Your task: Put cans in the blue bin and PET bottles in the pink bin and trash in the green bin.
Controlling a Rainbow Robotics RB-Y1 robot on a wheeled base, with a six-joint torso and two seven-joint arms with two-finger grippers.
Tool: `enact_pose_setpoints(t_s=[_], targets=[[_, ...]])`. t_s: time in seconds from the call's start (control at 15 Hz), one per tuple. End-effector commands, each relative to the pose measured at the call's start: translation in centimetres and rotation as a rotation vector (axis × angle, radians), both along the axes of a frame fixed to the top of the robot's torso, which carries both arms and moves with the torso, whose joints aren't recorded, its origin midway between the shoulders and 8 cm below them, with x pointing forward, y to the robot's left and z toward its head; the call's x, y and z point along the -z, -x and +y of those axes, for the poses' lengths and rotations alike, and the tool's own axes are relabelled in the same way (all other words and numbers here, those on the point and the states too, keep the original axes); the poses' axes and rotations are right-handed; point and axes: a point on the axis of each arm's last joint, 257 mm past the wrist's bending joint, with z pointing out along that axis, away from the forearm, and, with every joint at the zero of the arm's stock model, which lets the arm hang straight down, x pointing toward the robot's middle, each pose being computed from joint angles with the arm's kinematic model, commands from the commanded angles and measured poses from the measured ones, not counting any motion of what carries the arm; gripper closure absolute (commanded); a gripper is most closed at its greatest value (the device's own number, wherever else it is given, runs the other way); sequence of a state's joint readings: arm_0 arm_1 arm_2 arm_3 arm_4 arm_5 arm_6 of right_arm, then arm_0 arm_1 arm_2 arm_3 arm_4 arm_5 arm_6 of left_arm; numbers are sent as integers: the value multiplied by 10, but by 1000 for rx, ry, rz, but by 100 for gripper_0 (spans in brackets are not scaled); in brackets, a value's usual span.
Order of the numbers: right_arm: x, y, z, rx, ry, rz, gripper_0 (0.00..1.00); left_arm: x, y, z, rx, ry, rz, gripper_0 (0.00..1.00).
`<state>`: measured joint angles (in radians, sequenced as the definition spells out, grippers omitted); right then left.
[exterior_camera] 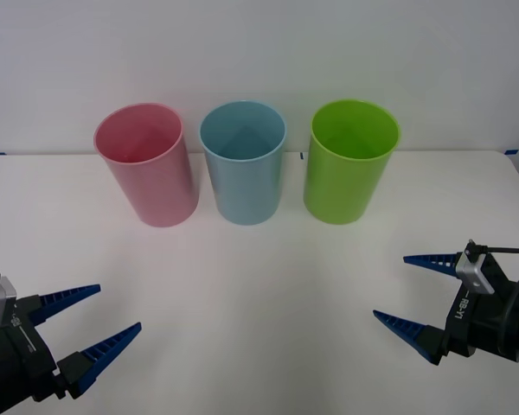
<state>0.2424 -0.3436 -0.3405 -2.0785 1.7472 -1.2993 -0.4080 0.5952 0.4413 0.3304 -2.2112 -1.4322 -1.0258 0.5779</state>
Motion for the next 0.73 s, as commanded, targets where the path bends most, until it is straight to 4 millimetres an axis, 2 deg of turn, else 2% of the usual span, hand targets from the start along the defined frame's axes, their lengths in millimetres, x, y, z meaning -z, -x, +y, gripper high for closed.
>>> enact_pose_setpoints(t_s=[0.07,0.33,0.73], targets=[[0,0,0,0,0,0,0,15,7,8,-20,-3,32,0],[0,0,0,0,0,0,0,21,5,18,-42,-6,36,0],[0,0,0,0,0,0,0,22,6,19,-44,-7,38,0]])
